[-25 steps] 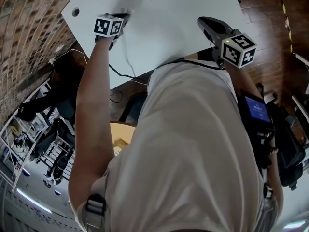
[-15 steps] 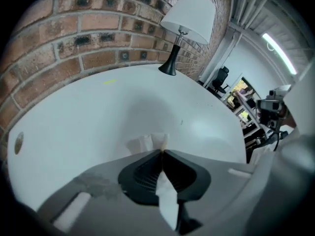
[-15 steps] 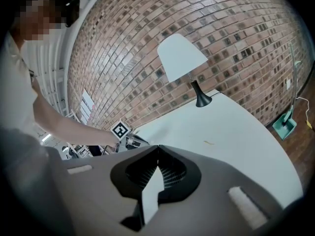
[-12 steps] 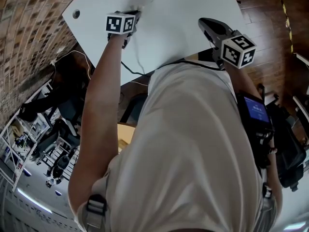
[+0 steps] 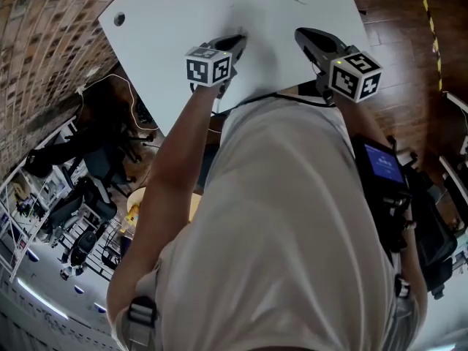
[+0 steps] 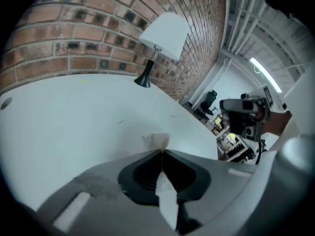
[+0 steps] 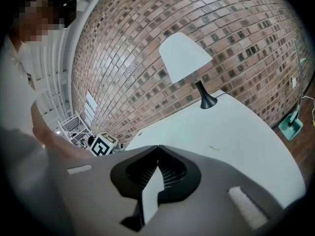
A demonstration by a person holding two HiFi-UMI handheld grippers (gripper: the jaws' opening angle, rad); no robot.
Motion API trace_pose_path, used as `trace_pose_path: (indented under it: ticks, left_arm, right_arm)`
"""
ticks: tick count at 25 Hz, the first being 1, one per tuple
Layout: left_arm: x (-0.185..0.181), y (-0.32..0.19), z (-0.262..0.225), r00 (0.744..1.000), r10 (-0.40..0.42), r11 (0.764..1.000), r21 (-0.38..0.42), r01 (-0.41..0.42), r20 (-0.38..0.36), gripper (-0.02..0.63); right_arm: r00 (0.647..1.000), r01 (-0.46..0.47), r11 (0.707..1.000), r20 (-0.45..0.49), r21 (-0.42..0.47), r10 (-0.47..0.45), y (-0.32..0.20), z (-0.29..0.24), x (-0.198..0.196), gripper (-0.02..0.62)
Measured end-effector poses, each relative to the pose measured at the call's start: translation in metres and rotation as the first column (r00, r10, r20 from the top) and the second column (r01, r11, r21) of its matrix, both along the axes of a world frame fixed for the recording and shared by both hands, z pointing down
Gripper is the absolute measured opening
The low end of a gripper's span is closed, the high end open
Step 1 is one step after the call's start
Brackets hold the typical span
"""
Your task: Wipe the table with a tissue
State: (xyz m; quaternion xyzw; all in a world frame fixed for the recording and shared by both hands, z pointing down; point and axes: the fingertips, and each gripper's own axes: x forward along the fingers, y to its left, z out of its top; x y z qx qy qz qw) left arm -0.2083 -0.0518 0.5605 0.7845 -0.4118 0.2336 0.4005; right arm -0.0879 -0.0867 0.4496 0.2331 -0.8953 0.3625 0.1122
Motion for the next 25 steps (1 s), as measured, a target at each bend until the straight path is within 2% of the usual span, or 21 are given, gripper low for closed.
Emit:
trace_pose_path:
  ticks: [2,4,6,10,12,17,21,25]
  left_arm:
    - [0.002,0.004,-0.011,0.994,-0.088,0.995,0.048,0.091,-0.071,0.021]
    - [0.006,0.007,-0.018,0.975,-0.161,0.982,0.073,0.174,-0.155,0.021]
    - [0.001,0.006,-0.024,0.963,-0.192,0.972,0.096,0.213,-0.187,0.021]
    - [-0.047,0.004,-0.034,0.96,-0.249,0.956,0.129,0.265,-0.127,0.021]
    - [-0.057,0.006,-0.036,0.956,-0.273,0.949,0.132,0.285,-0.104,0.021]
    - [-0.06,0.009,-0.039,0.948,-0.303,0.94,0.133,0.313,-0.094,0.023]
    - [-0.066,0.017,-0.039,0.942,-0.325,0.937,0.105,0.333,-0.087,0.021]
    - [-0.053,-0.005,-0.044,0.943,-0.33,0.937,0.104,0.334,-0.051,0.021]
  right_arm:
    - [1.0,0.012,1.0,-0.004,0.0,-0.012,0.0,-0.001,0.0,0.008]
    - [1.0,0.014,1.0,-0.025,0.002,-0.014,0.0,-0.005,0.008,0.008]
    - [0.999,0.013,1.0,-0.043,0.012,-0.012,-0.002,-0.007,0.014,0.008]
    - [0.999,0.048,0.998,-0.002,0.037,-0.048,-0.007,-0.014,-0.016,0.008]
    - [0.998,0.067,0.997,0.016,0.042,-0.068,-0.006,-0.017,-0.025,0.008]
    - [0.995,0.09,0.995,0.038,0.054,-0.092,-0.004,-0.025,-0.035,0.008]
    - [0.993,0.114,0.991,0.032,0.066,-0.116,0.0,-0.035,-0.043,0.008]
    - [0.993,0.112,0.99,0.035,0.081,-0.115,-0.019,-0.038,-0.021,0.008]
